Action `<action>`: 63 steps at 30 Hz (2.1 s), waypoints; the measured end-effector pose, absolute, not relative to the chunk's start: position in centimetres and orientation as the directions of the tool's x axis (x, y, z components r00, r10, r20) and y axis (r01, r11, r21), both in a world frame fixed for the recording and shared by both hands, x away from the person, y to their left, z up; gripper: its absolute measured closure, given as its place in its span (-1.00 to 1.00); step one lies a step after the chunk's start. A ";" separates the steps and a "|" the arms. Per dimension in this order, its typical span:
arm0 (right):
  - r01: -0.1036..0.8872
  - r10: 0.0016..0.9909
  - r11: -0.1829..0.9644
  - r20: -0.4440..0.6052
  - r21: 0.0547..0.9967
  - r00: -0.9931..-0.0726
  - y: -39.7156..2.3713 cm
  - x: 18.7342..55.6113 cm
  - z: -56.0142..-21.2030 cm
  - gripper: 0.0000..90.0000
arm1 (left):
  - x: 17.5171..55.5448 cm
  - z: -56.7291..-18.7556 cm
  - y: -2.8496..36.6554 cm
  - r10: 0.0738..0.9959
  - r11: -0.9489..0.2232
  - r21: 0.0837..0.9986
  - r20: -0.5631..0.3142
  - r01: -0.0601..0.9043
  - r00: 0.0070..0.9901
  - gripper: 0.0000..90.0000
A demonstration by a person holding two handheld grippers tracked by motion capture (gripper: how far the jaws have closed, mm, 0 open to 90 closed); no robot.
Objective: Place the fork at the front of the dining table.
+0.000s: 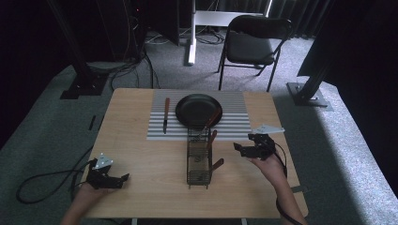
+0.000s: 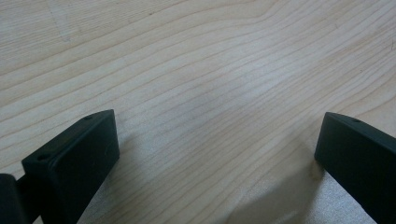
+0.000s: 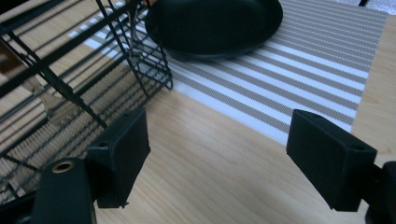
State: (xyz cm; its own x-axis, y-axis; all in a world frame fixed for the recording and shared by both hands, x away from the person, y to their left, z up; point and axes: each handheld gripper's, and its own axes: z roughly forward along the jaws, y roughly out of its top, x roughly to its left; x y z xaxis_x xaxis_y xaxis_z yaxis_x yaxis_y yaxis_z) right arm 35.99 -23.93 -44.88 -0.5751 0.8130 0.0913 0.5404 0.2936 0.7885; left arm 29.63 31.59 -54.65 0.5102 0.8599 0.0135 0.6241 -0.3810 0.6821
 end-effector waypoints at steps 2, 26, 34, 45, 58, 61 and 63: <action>0.536 0.809 0.293 0.094 0.792 -0.580 -23.6 36.2 -44.6 -0.55 | 29.6 -54.7 31.6 0.860 -0.381 0.682 0.013 0.624 0.510 -1.00; 0.507 0.771 0.275 0.127 0.817 -0.624 -18.9 40.5 -41.8 -0.55 | 29.6 -54.7 31.6 0.860 -0.381 0.682 0.014 0.624 0.510 -1.00; 0.511 0.768 0.269 0.139 0.816 -0.625 -17.5 41.8 -41.4 -0.51 | 29.6 -54.7 31.6 0.860 -0.381 0.682 0.013 0.624 0.510 -1.00; 0.538 0.761 0.277 0.160 0.797 -0.629 -16.0 43.3 -41.9 -0.44 | 29.6 -54.7 31.6 0.860 -0.381 0.682 0.013 0.624 0.510 -1.00; 0.553 0.749 0.293 0.173 0.780 -0.640 -14.8 43.6 -42.8 0.18 | 29.6 -54.7 31.6 0.860 -0.380 0.682 0.013 0.624 0.510 -1.00; 0.568 0.735 0.277 0.210 0.775 -0.644 -14.8 43.8 -43.0 0.30 | 29.6 -54.7 31.6 0.860 -0.381 0.682 0.013 0.624 0.510 -1.00; 0.581 0.729 0.261 0.237 0.771 -0.642 -14.9 43.9 -43.1 0.35 | 29.6 -54.7 31.6 0.860 -0.381 0.682 0.013 0.624 0.510 -1.00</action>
